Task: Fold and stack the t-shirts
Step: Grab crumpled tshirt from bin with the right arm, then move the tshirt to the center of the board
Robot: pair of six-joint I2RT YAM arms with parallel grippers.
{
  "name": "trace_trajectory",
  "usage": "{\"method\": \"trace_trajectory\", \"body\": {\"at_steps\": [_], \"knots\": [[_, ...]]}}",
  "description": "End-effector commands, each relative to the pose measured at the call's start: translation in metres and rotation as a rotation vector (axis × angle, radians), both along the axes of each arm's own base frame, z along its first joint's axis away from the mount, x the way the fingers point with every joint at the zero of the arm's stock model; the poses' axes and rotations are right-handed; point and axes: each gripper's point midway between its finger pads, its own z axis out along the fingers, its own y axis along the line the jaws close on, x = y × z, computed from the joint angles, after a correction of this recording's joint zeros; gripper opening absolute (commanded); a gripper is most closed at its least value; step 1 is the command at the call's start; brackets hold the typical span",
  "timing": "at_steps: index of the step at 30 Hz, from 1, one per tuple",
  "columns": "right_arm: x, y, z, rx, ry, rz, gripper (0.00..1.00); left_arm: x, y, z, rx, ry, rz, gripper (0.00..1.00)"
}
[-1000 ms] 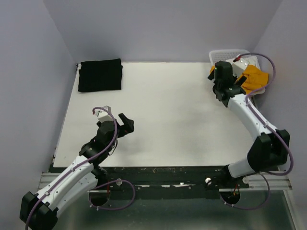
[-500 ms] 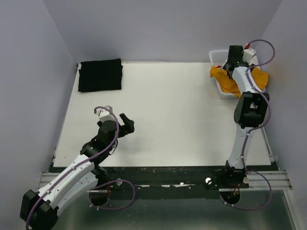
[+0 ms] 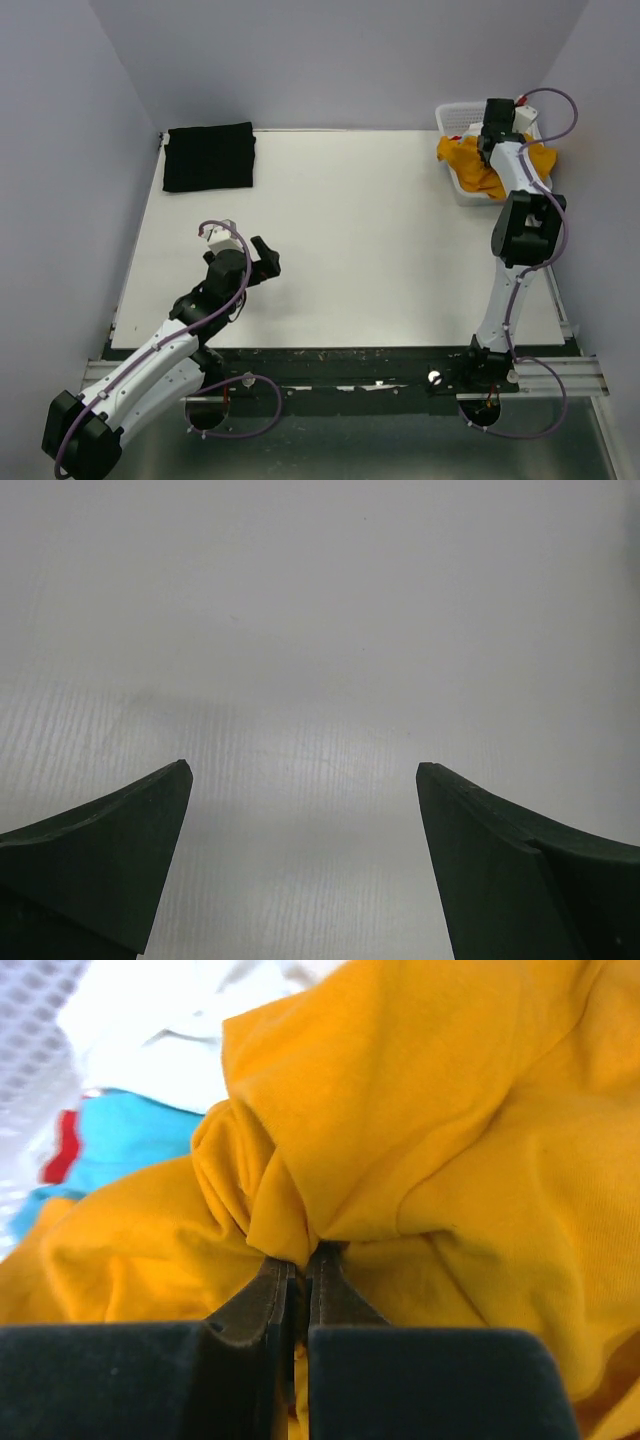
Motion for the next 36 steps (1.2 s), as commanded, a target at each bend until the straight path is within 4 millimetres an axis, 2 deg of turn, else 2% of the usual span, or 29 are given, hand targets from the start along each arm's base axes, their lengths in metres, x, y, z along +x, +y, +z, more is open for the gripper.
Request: {"method": "trace_trajectory", "body": {"at_steps": [1,3,6,10,12,14,17,19,21,22,24,26,27,28,29,30,32,34,36], "knots": [[0.021,0.037,0.128,0.069,-0.301,0.246,0.01,0.006,0.0,0.021,-0.02,-0.055,0.012,0.99],[0.012,0.062,0.177,0.094,-0.397,0.363,0.01,0.005,-0.002,0.022,-0.03,-0.058,0.004,0.99],[-0.014,0.106,0.249,0.09,-0.526,0.537,0.01,0.003,-0.006,0.025,-0.054,-0.067,-0.017,0.99],[-0.059,0.175,0.317,0.137,-0.667,0.795,0.01,-0.001,-0.01,0.03,-0.089,-0.08,-0.043,0.99],[-0.085,0.218,0.341,0.183,-0.714,0.946,0.01,-0.004,-0.012,0.032,-0.105,-0.087,-0.055,0.98],[-0.111,0.259,0.356,0.228,-0.735,1.083,0.01,-0.006,-0.012,0.033,-0.12,-0.093,-0.057,0.98],[-0.152,0.325,0.357,0.347,-0.696,1.339,0.01,-0.01,-0.011,0.038,-0.147,-0.104,-0.058,0.99],[-0.178,0.358,0.354,0.411,-0.67,1.505,0.01,-0.013,-0.009,0.04,-0.164,-0.101,-0.047,0.99],[-0.195,0.377,0.345,0.434,-0.654,1.631,0.01,-0.017,-0.004,0.043,-0.177,-0.091,-0.023,0.99],[-0.198,0.379,0.335,0.435,-0.627,1.651,0.02,-0.02,0.001,0.042,-0.178,-0.081,-0.004,0.99],[-0.192,0.371,0.295,0.415,-0.519,1.592,0.13,-0.026,0.012,0.041,-0.184,-0.059,0.05,0.99],[-0.171,0.345,0.237,0.384,-0.413,1.367,0.41,-0.031,0.025,0.04,-0.183,-0.043,0.114,0.99],[-0.159,0.322,0.201,0.35,-0.362,1.197,0.55,-0.032,0.03,0.04,-0.187,-0.038,0.145,0.99],[-0.152,0.302,0.175,0.326,-0.338,1.054,0.62,-0.035,0.034,0.038,-0.191,-0.032,0.163,0.98],[-0.149,0.274,0.14,0.276,-0.286,0.893,0.69,-0.036,0.036,0.038,-0.196,-0.03,0.173,0.99],[-0.151,0.254,0.116,0.238,-0.246,0.786,0.77,-0.038,0.036,0.038,-0.203,-0.029,0.171,0.99],[-0.162,0.226,0.087,0.185,-0.19,0.637,0.98,-0.04,0.033,0.036,-0.214,-0.017,0.155,0.98],[-0.176,0.216,0.071,0.191,-0.163,0.586,1.0,-0.042,0.03,0.031,-0.217,-0.001,0.139,0.98],[-0.191,0.218,0.062,0.236,-0.167,0.582,1.0,-0.042,0.022,0.026,-0.211,0.02,0.101,0.99]]}}
